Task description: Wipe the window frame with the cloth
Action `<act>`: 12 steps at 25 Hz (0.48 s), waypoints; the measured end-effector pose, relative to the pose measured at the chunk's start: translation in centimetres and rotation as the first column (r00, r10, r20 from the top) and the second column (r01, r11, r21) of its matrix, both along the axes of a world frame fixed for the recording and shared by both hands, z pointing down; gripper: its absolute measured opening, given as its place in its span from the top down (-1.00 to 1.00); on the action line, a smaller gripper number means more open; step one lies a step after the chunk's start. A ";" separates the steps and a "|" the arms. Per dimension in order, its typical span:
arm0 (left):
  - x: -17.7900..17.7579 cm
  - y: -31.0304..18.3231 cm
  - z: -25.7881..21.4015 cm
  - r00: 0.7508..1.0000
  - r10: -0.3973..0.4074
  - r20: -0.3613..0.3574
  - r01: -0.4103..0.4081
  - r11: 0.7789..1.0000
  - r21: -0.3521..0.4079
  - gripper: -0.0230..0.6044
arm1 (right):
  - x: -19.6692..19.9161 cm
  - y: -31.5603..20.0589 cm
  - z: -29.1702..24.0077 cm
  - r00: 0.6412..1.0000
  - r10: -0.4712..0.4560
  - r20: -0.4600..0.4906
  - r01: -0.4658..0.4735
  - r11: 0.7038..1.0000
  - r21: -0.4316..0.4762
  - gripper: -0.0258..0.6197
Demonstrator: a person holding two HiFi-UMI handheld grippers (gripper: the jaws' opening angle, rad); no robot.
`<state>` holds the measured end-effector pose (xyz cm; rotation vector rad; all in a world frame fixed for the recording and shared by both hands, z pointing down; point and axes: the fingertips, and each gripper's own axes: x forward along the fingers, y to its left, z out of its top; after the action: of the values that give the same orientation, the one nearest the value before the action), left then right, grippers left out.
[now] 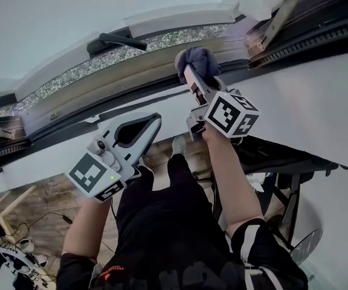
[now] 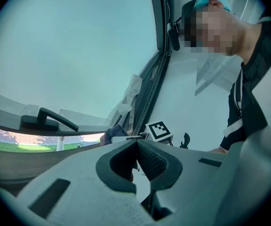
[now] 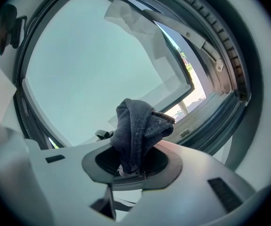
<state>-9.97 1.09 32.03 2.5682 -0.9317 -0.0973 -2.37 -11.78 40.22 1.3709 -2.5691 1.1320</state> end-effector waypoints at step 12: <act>-1.2 -0.2 -4.3 0.999 -0.032 -0.013 0.033 0.996 0.082 0.86 | -0.2 1.1 -6.6 0.998 -0.059 0.029 0.055 0.993 0.107 0.59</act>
<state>-11.19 0.86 27.71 2.6250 -0.9848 -0.1628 -2.62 -10.67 33.57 1.2999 -2.7092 1.0315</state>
